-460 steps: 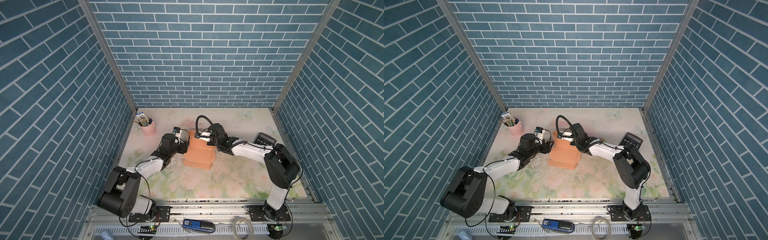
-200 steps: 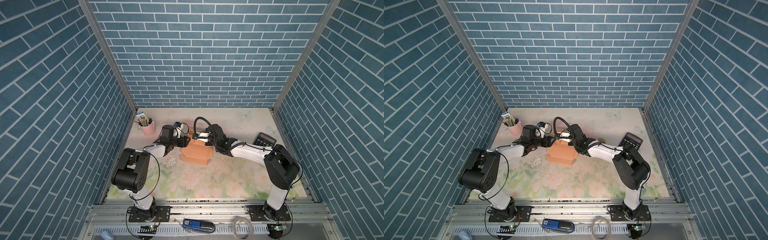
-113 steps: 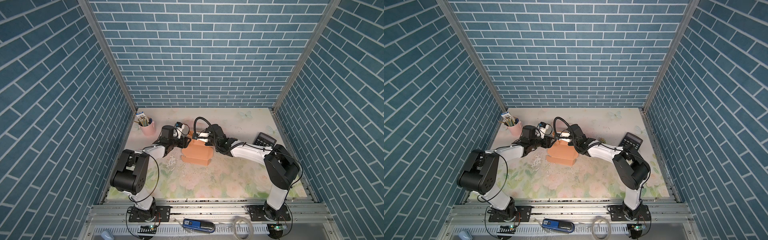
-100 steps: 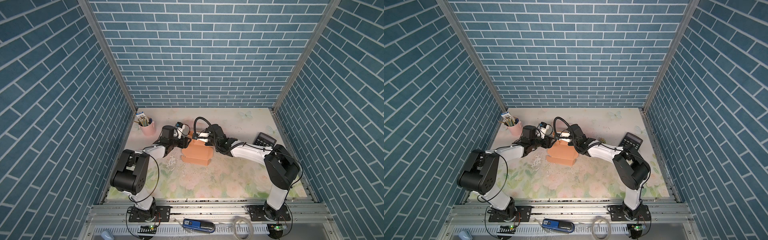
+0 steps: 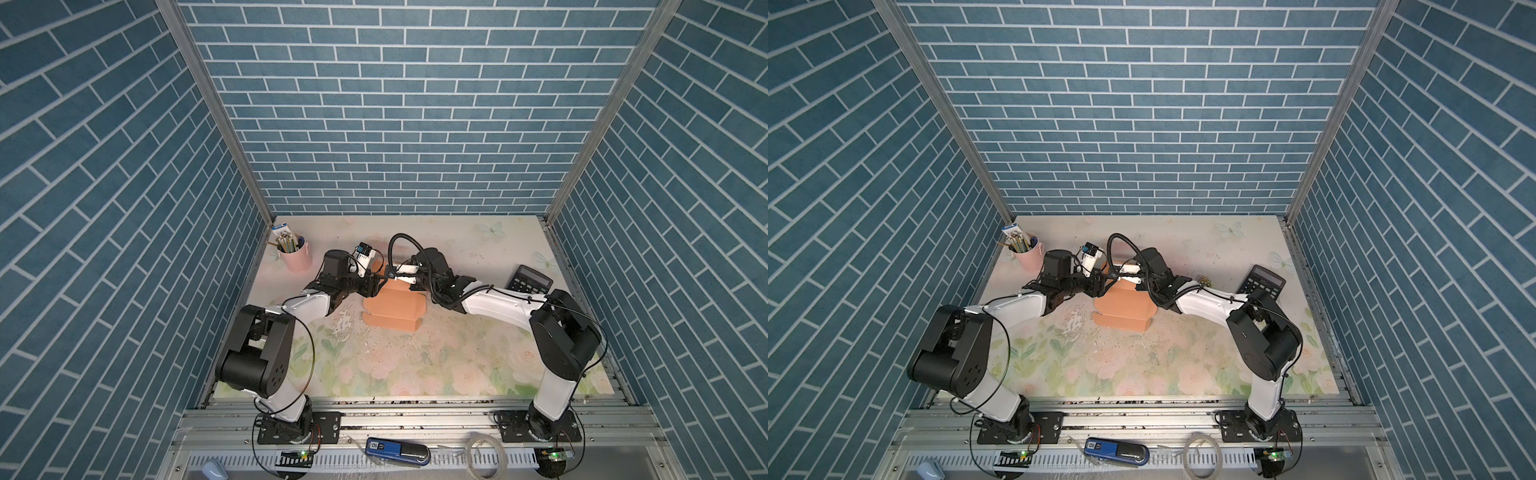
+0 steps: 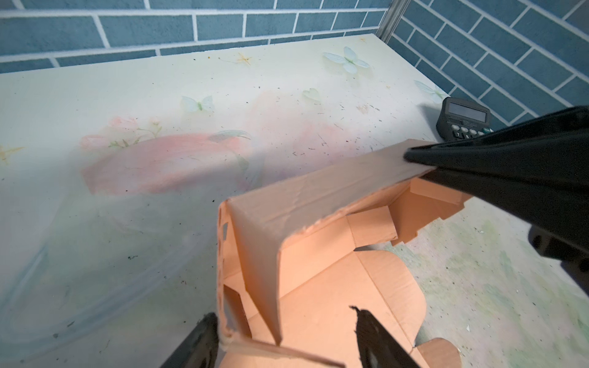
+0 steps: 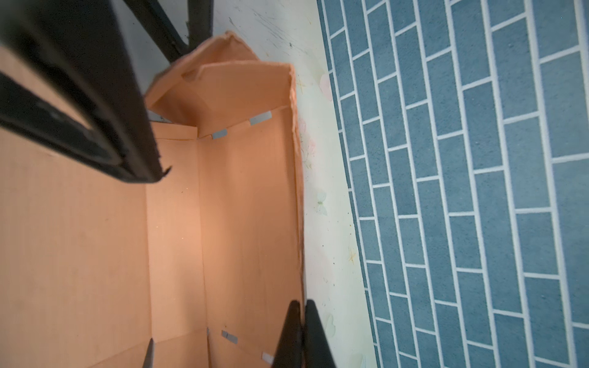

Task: Fold the paper box

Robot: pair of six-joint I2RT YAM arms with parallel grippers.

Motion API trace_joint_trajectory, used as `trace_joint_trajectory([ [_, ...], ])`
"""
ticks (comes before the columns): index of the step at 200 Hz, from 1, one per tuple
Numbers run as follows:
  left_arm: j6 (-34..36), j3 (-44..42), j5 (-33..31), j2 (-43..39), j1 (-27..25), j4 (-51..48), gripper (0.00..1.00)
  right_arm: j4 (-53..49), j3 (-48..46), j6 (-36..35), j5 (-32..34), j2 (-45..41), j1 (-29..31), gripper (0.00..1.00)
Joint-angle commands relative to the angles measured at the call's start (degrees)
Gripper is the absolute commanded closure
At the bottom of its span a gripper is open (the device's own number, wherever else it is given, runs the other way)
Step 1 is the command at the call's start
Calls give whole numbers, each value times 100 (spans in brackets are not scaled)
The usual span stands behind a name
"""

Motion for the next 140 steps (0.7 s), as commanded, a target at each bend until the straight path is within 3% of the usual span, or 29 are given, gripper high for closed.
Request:
trace_joint_trajectory([
  [1,18,-17,186,-217,-26,-75,30,376,-164,-203,12,-175,31,100],
  [58,-542,-393,29,-1180,173,234,30,853,-447,-401,139,-72,46,100],
  [112,-1049,-485,-1321,-1448,387,-120,31,1176,-581,-487,192,-35,48,100],
  [140,-1507,-711,-1446,-1456,826,-48,31,1214,-591,-489,185,-34,57,100],
])
